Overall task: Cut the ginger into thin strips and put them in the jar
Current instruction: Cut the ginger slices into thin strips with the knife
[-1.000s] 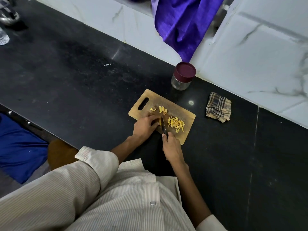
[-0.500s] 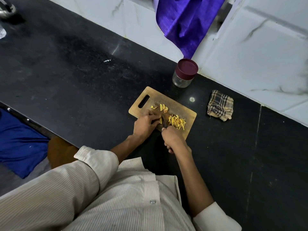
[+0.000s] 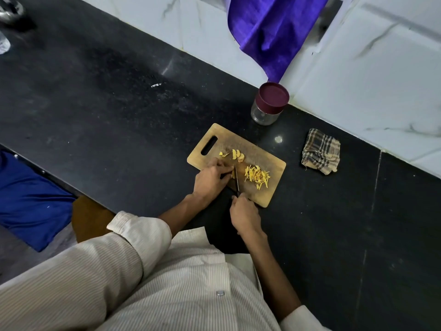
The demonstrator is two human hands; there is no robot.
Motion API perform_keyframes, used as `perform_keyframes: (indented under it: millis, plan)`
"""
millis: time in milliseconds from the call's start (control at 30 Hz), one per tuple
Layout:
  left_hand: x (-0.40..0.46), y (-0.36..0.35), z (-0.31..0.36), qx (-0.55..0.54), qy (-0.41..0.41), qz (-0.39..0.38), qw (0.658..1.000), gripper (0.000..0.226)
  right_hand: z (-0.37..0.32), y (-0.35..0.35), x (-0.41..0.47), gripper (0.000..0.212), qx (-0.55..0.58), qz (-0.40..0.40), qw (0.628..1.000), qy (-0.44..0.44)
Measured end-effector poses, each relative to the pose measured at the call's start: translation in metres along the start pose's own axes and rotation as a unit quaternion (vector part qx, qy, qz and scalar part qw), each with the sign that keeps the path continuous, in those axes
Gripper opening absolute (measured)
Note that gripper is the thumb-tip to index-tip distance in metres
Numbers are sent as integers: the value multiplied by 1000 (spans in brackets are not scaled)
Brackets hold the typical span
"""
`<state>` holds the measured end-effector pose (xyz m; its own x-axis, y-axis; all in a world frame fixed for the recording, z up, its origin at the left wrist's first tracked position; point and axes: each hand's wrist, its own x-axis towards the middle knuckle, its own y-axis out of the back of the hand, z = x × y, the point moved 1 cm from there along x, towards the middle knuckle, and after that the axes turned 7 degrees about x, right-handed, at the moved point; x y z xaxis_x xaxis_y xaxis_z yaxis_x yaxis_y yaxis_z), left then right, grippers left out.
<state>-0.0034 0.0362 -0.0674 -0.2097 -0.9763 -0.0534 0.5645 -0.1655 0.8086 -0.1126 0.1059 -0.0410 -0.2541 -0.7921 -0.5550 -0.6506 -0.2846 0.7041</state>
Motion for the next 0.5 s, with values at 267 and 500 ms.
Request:
perform_keyframes:
  millis: [267, 500]
  plan:
    - [1, 1, 2, -5, 28, -3, 1000, 30, 0, 2, 1, 32, 71, 69, 995, -17]
    - [1, 1, 2, -6, 25, 2, 1000, 30, 6, 10, 3, 37, 119, 71, 990, -19]
